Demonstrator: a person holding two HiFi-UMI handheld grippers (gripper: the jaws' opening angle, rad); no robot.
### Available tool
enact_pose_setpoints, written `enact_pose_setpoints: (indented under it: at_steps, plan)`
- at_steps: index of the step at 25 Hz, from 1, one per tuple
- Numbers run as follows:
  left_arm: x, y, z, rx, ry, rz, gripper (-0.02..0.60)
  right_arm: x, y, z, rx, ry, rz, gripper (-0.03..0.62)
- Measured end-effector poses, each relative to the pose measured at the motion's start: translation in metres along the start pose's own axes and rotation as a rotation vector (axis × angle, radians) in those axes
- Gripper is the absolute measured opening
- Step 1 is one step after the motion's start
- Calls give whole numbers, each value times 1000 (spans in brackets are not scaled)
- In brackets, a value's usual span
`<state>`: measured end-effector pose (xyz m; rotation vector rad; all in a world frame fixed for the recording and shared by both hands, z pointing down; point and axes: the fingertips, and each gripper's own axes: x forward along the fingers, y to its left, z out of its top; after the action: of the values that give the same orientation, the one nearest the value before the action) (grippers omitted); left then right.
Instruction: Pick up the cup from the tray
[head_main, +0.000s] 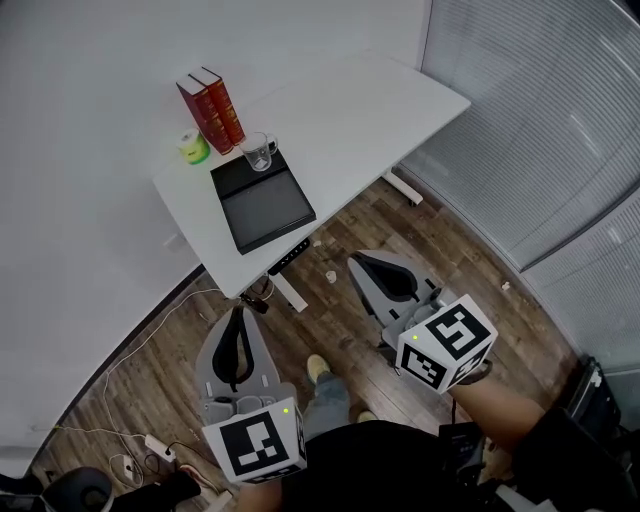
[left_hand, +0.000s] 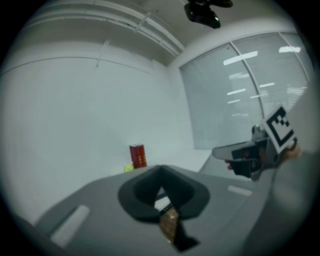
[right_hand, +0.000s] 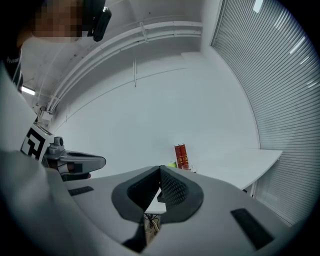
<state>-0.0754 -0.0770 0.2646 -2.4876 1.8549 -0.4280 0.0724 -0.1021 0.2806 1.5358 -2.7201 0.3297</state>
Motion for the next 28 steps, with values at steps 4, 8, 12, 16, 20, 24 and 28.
enact_pose_setpoints:
  at_steps: [4,8,12,16,20,24,28]
  plan:
    - [16,15,-1,-33,-1,1,2,25,0,1,-3,19,2,14]
    - [30,30,-1,-69,-1,6,2,49,3,4,-12,29,12,14]
    - [48,53,2,-81,-3,17,2,78,4,10,-18,37,19,14]
    - [68,75,5,-75,-9,15,2,108,5,14,-28,42,27,14]
    - [84,92,7,-94,-22,13,2,129,5,20,-36,36,21,14]
    - [103,101,6,-91,-36,-2,2,149,1,17,-36,36,17,14]
    - [114,107,1,-96,-29,-17,2,164,2,15,-36,39,16,14]
